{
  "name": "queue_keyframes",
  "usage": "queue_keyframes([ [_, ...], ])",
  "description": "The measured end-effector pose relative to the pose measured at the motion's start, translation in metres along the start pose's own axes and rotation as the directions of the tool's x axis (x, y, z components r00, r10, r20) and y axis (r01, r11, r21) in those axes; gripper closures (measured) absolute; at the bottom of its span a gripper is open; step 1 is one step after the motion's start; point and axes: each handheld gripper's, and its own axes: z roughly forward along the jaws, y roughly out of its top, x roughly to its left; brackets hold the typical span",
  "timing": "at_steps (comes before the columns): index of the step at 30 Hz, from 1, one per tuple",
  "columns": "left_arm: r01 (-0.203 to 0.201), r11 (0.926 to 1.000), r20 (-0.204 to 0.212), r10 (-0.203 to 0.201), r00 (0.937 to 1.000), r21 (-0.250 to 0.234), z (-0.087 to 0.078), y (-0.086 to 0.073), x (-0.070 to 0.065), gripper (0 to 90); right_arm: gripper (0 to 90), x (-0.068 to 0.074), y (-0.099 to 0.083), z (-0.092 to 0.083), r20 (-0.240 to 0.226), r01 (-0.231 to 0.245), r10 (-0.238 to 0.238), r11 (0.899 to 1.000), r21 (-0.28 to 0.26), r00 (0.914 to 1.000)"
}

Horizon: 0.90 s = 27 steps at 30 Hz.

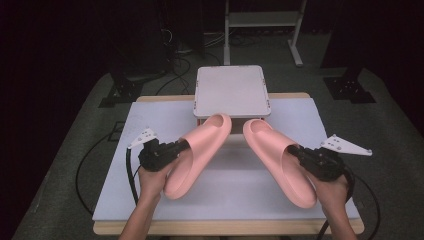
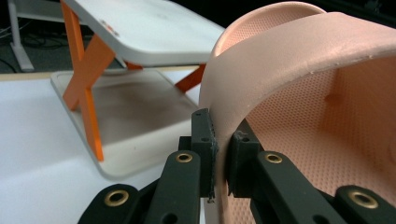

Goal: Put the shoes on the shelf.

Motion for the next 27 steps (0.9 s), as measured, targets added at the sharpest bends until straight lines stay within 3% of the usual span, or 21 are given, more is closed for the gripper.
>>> queue_keyframes([
  [9, 0.006, 0.9996, -0.012, -0.006, 0.9999, -0.027, 0.002, 0.018, 0.004, 83.6, 84.1, -0.004, 0.018, 0.006, -0.004, -0.029, 0.029, 0.999, -0.022, 0.9996],
  [17, 0.039, 0.998, -0.026, -0.04, 0.9989, -0.05, 0.004, 0.029, 0.014, 83.6, 84.1, -0.01, 0.03, 0.012, -0.009, -0.07, 0.069, 0.997, -0.042, 0.9976],
  [27, 0.062, 0.9962, -0.035, -0.064, 0.9973, -0.061, 0.018, 0.042, 0.021, 83.6, 84.1, -0.013, 0.046, 0.023, -0.003, -0.099, 0.099, 0.993, -0.065, 0.9951],
])
